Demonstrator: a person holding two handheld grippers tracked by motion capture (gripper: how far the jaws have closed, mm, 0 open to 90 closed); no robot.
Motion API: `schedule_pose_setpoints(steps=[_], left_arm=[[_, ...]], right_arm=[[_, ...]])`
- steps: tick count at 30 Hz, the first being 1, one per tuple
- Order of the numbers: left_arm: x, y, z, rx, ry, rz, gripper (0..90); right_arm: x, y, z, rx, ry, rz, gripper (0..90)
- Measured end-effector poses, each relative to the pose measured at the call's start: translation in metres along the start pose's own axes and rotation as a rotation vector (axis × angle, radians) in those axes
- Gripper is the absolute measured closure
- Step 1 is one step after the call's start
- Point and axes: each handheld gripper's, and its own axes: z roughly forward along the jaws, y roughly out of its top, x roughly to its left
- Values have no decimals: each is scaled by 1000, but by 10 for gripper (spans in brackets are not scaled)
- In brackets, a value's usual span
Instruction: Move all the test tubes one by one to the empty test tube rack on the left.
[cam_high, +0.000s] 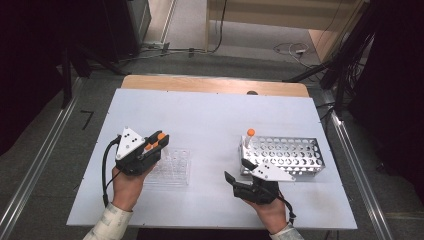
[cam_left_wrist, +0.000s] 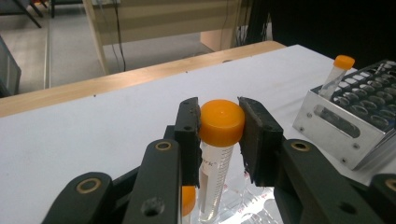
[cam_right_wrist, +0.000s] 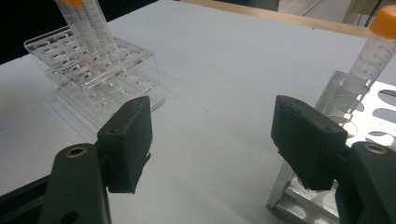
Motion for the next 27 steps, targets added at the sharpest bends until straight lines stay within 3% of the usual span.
schedule_pose_setpoints(steps=[4,11,15,19,27], left_arm=[[1,-6,4,23,-2,1,703],[-3,-14,9,75,9,43,697],[-5,-15,11,80,10,51,691],[-7,-15,11,79,-4,56,601],[-10,-13,7,57,17,57,478]], right_arm=[[0,0,0,2,0,2,277],[1,-1,1,5,2,1,277],[1,-1,1,5,3,0,276],[1,-1,1,5,3,2,277],[2,-1,1,5,3,1,276]])
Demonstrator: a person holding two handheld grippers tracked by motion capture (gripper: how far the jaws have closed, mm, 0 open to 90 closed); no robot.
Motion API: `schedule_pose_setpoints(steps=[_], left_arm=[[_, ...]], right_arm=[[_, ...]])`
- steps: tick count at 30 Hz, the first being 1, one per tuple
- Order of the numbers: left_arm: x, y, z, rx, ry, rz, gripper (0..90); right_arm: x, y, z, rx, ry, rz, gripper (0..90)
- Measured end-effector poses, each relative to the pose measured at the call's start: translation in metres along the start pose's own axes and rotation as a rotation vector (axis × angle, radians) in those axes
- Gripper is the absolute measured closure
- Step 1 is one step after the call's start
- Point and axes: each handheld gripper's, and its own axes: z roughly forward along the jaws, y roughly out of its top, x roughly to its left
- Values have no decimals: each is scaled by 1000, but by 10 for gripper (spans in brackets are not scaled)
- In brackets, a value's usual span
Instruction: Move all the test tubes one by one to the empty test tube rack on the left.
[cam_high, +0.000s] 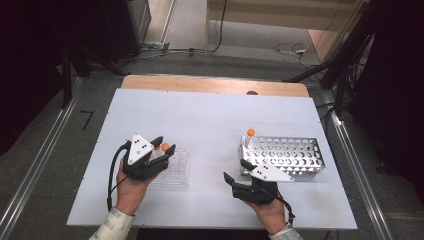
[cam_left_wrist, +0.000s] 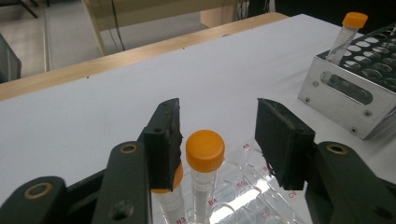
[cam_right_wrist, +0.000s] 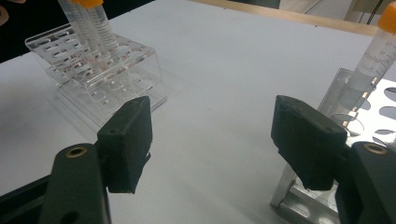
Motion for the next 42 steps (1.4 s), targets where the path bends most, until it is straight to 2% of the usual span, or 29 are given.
schedule_pose_setpoints(steps=[5,9,12,20,25,30,33,38,42], left_arm=[[-4,1,-5,-25,21,-3,358],[-6,1,-11,-41,1,-16,290],[-9,1,-15,-47,-18,-25,257],[-14,-2,-24,-64,-50,-60,247],[-19,-8,-26,-52,-45,-55,246],[-21,-12,-27,-52,-49,-55,246],[-23,-12,-28,-54,-49,-55,246],[-24,-13,-28,-52,-57,-56,246],[-23,-13,-28,-52,-57,-58,246]], right_arm=[[-1,0,0,-2,-4,2,277],[-2,0,-1,-4,-8,2,277],[-3,0,-1,-7,-11,1,277],[-7,2,-2,-11,-33,8,277],[-16,4,-2,-24,-74,23,277],[-30,9,2,-40,-142,49,280],[-38,10,6,-44,-177,71,280],[-46,13,15,-54,-223,66,291],[-55,16,22,-53,-256,93,296]])
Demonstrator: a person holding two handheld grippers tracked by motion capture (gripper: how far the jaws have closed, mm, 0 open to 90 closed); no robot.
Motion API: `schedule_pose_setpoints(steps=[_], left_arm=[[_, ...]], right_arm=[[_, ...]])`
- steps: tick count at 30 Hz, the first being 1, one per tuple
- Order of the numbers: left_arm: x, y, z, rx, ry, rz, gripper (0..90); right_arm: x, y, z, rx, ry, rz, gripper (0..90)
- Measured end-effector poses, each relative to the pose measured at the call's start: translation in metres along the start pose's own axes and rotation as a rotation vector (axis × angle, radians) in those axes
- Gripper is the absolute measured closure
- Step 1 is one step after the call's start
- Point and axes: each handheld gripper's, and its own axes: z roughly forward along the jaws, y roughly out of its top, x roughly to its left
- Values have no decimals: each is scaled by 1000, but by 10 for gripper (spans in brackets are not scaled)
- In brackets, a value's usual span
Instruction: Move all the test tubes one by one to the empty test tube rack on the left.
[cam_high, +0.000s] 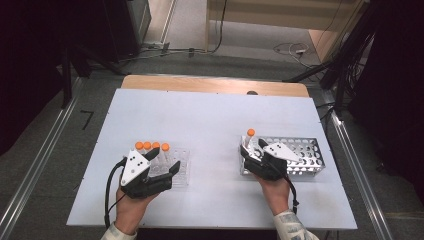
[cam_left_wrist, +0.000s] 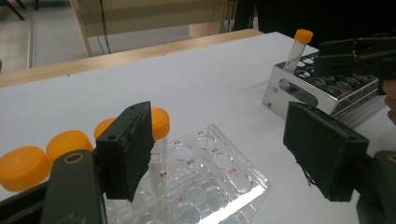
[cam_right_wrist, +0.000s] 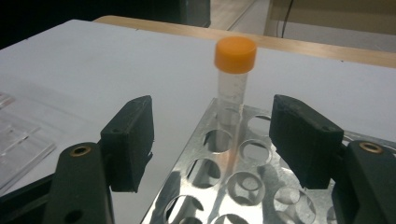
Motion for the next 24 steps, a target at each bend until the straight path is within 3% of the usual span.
schedule_pose_setpoints(steps=[10,24], left_arm=[[0,-1,2,8,-7,0,227],[2,-1,1,-5,-2,-2,213]], right_arm=[[-2,2,17,20,-28,32,392],[2,6,28,44,-71,15,547]])
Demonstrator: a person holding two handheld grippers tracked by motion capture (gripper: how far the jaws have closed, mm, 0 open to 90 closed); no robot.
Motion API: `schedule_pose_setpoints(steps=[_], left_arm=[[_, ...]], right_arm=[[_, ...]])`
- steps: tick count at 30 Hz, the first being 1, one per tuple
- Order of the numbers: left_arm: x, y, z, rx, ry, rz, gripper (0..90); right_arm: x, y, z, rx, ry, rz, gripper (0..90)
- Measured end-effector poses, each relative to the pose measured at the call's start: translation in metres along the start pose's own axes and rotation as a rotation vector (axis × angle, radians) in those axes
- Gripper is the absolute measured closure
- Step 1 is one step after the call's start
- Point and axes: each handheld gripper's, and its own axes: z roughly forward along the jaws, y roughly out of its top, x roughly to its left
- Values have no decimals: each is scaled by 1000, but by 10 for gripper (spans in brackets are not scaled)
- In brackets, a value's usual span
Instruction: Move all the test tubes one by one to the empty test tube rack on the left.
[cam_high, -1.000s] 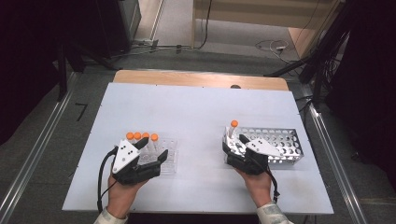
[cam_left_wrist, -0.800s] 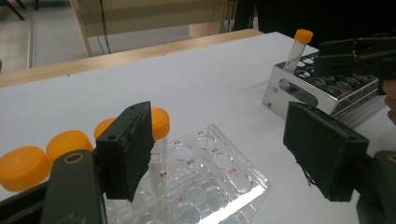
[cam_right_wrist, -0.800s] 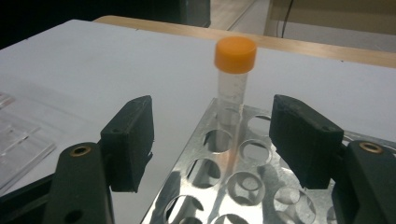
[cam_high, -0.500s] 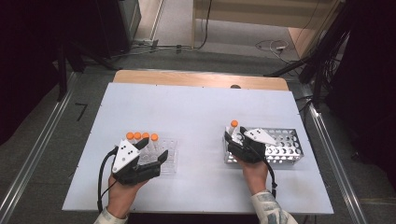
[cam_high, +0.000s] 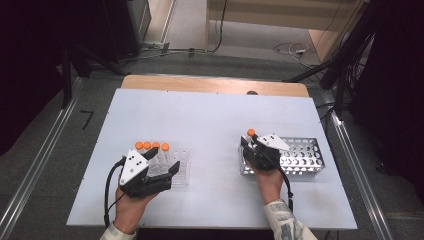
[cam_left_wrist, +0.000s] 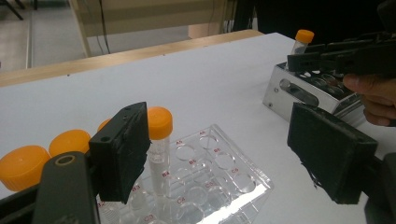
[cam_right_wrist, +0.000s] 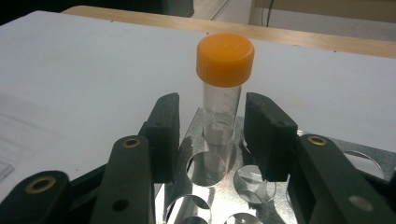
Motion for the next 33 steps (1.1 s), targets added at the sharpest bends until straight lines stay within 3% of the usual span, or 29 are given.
schedule_pose_setpoints(steps=[8,33], left_arm=[[0,-1,0,2,3,3,213],[0,-2,0,4,0,1,215]], right_arm=[[0,2,2,5,-18,16,634],[3,4,5,17,-58,-12,713]])
